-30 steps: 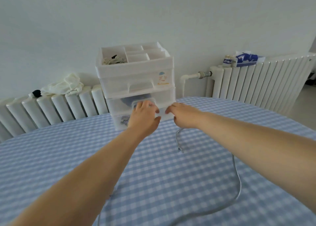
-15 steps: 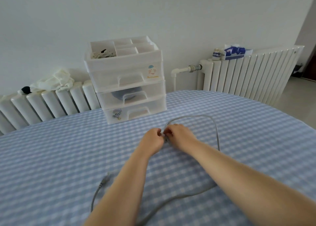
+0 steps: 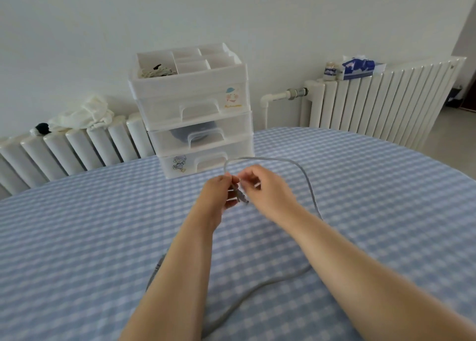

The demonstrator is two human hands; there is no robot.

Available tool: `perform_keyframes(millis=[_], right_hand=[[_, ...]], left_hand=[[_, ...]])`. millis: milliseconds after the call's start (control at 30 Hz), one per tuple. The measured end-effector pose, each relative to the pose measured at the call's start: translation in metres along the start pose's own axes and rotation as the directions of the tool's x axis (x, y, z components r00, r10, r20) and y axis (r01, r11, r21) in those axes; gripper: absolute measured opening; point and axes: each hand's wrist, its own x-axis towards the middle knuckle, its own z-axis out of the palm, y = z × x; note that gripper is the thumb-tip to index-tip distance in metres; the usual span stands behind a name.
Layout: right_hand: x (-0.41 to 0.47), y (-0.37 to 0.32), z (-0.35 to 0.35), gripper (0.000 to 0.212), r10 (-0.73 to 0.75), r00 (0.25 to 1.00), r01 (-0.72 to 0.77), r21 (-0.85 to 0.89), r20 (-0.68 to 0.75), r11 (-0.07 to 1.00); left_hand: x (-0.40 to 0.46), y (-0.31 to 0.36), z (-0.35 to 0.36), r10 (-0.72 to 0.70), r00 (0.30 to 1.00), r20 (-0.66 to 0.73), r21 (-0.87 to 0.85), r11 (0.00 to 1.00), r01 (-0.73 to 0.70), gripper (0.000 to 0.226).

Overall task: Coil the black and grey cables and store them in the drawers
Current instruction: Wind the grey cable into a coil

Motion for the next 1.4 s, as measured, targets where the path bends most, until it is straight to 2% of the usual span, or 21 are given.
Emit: perform_keyframes(millis=[67,100,133,200,267,400,533,600,700,767,867,933,1033,1100,1133,1200,1233,1300,1333,1367,1400], right_hand=[[-0.002,-0.005,-0.011,0.028,-0.237,0.952,0.182,-0.262,-0.193,0.948],[0.000,-0.006,-0.017,0.035,-0.318,0.926,0.234,-0.349,-0.205,0.907],[0.002,-0.007,-0.022,0.041,-0.339,0.925,0.252,-0.391,-0.170,0.885],[0.006,-0.006,-0.029,0.049,-0.285,0.955,0.226,-0.427,-0.080,0.876],[0.009,0.001,-0.031,0.049,-0.242,0.967,0.179,-0.472,-0.076,0.864],[0.009,0.005,-0.040,0.032,-0.157,0.977,0.067,-0.496,-0.142,0.866],[0.004,-0.006,-0.041,0.032,-0.104,0.992,0.051,-0.512,-0.076,0.857],[0.000,-0.010,-0.039,0.034,-0.100,0.994,0.063,-0.520,-0.043,0.852],[-0.004,-0.016,-0.037,0.037,-0.077,0.997,0.064,-0.488,-0.007,0.871],[-0.004,-0.020,-0.036,0.041,-0.044,0.999,0.040,-0.478,0.004,0.878],[-0.005,-0.026,-0.030,0.049,0.056,0.996,-0.008,-0.527,0.076,0.850],[-0.008,-0.031,-0.026,0.054,0.120,0.980,-0.014,-0.555,0.156,0.832],[-0.013,-0.039,-0.024,0.059,0.174,0.926,0.039,-0.544,0.334,0.838],[-0.015,-0.046,-0.026,0.041,0.117,0.925,0.096,-0.521,0.362,0.848],[-0.016,-0.049,-0.028,0.033,0.084,0.932,0.127,-0.532,0.354,0.837],[-0.017,-0.054,-0.033,0.030,0.070,0.935,0.145,-0.557,0.346,0.817],[-0.017,-0.056,-0.035,0.029,0.092,0.930,0.113,-0.514,0.357,0.850],[-0.016,-0.061,-0.041,0.034,0.158,0.906,-0.071,-0.227,0.393,0.971],[-0.015,-0.064,-0.046,0.040,0.185,0.888,-0.198,-0.013,0.420,0.980],[-0.014,-0.065,-0.052,0.047,0.207,0.868,-0.308,0.162,0.452,0.937],[-0.013,-0.067,-0.059,0.055,0.228,0.844,-0.382,0.246,0.485,0.891]], left_hand=[[-0.004,0.007,-0.003,0.046,0.997,0.055,0.014,0.999,-0.047,0.032],[-0.008,0.012,-0.004,0.063,0.992,0.108,0.029,0.997,-0.067,0.031],[-0.013,0.016,-0.005,0.078,0.981,0.176,0.024,0.996,-0.083,0.030],[-0.023,0.026,-0.006,0.083,0.949,0.303,-0.051,0.996,-0.071,0.030],[-0.031,0.035,-0.005,0.076,0.925,0.372,-0.084,0.995,-0.048,0.032],[-0.040,0.047,-0.004,0.106,0.926,0.361,-0.065,0.994,-0.088,0.033],[-0.044,0.053,-0.004,0.092,0.890,0.446,-0.252,0.967,0.027,0.024],[-0.044,0.054,-0.003,0.056,0.913,0.404,-0.247,0.968,0.050,0.028],[-0.044,0.053,0.002,0.083,0.937,0.339,-0.158,0.987,-0.031,0.037],[-0.046,0.056,0.005,0.144,0.940,0.310,-0.247,0.967,-0.067,0.036],[-0.046,0.060,0.005,0.269,0.941,0.206,-0.461,0.875,-0.149,0.033],[-0.044,0.061,0.002,0.343,0.930,0.134,-0.507,0.830,-0.233,0.030],[-0.040,0.055,0.000,0.406,0.912,0.057,-0.362,0.860,-0.361,0.025],[-0.039,0.051,0.000,0.454,0.888,0.065,-0.137,0.886,-0.443,0.023],[-0.038,0.049,0.001,0.477,0.875,0.083,-0.009,0.878,-0.478,0.022],[-0.036,0.046,0.003,0.513,0.848,0.136,0.194,0.825,-0.530,0.023],[-0.035,0.045,0.005,0.544,0.824,0.160,0.271,0.779,-0.566,0.024],[-0.034,0.043,0.009,0.635,0.750,0.187,0.400,0.648,-0.648,0.017],[-0.035,0.042,0.010,0.682,0.709,0.179,0.448,0.585,-0.676,0.015],[-0.035,0.042,0.008,0.721,0.673,0.165,0.472,0.542,-0.696,0.015],[-0.034,0.042,0.006,0.748,0.648,0.145,0.489,0.516,-0.704,0.014]])
